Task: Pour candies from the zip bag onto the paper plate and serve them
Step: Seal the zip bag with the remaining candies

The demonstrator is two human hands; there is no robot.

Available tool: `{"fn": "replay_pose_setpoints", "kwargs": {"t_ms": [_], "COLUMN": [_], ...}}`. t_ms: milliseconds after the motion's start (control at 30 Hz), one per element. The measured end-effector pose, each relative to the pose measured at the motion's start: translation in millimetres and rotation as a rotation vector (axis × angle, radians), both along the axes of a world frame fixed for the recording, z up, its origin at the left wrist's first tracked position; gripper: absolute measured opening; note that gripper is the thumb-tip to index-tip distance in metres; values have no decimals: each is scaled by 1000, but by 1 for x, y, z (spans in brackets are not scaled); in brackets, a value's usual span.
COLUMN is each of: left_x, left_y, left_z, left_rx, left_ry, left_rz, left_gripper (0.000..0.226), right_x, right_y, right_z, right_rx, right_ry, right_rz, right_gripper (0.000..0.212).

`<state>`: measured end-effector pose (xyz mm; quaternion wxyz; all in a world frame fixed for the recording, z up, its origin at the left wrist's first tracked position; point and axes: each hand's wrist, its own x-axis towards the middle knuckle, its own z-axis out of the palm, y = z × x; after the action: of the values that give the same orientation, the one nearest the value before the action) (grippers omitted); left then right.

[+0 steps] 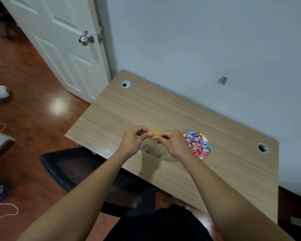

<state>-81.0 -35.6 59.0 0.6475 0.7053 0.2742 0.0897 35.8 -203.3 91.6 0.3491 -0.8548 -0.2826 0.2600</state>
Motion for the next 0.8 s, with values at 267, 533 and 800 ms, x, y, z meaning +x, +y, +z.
{"fn": "replay_pose_setpoints", "kwargs": {"t_ms": [267,533,800], "left_x": [-1,1,4], "left_y": [-4,-15,-27], "left_z": [1,2,2], "left_rx": [13,158,430], "left_ry": [-10,11,54], "left_rz": [-30,8,71], "left_gripper": [9,6,8], "right_x": [-2,-8,-12], "right_y": [3,4,8], "right_z": [-1,-2,7], "right_rx": [-10,32,87], "right_ry": [7,24,1], "right_rz": [-20,-39,-9], "right_gripper": [20,23,24]}}
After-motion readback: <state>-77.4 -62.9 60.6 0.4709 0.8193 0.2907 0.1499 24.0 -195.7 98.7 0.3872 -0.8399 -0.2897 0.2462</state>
